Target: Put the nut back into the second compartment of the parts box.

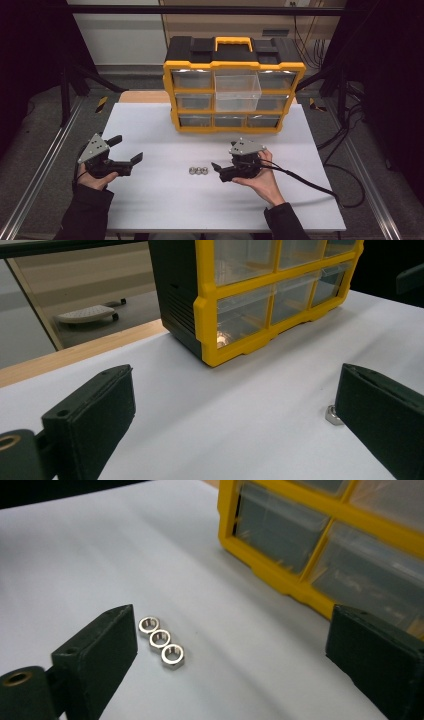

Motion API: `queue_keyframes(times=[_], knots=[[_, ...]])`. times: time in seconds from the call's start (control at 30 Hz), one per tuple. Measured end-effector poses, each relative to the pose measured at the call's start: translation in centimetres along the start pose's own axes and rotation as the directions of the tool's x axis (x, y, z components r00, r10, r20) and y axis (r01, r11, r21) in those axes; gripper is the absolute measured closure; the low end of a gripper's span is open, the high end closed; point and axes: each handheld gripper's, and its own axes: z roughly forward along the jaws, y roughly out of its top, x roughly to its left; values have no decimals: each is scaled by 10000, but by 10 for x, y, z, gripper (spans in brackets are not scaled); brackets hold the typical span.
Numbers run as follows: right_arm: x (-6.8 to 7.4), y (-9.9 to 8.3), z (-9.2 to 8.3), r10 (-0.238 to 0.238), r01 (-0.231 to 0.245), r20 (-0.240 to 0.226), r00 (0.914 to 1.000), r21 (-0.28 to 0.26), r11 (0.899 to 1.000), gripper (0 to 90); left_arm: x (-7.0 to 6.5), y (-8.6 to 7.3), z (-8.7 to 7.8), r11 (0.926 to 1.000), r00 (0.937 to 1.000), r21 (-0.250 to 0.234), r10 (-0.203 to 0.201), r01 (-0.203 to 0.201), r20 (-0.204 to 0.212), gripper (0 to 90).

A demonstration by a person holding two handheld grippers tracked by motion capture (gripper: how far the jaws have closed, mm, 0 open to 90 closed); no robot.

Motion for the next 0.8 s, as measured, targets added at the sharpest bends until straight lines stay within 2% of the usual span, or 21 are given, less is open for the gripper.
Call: queue_keyframes(times=[0.2,0.3,0.33,0.47,0.63,0.8], knots=[[6,-5,13,129,-128,-14,9999,133,9998,106,-1,0,0,10000,10000,-22,9,-9,0,20],[8,-7,20,171,-169,-60,9998,392,9991,110,-1,0,1,10000,10000,54,29,-30,27,20],[11,-10,27,249,-236,-215,9995,564,9981,113,-1,0,2,9999,10000,95,42,-43,19,20],[13,-14,37,376,-353,-304,9988,730,9967,126,-1,0,1,9999,10000,96,63,-63,-20,20],[15,-21,53,527,-503,-187,9984,1146,9921,150,0,0,1,9999,10000,88,81,-81,-31,20],[19,-25,63,341,-307,-196,9992,1522,9879,162,-1,1,1,10000,10000,41,82,-82,-27,20]])
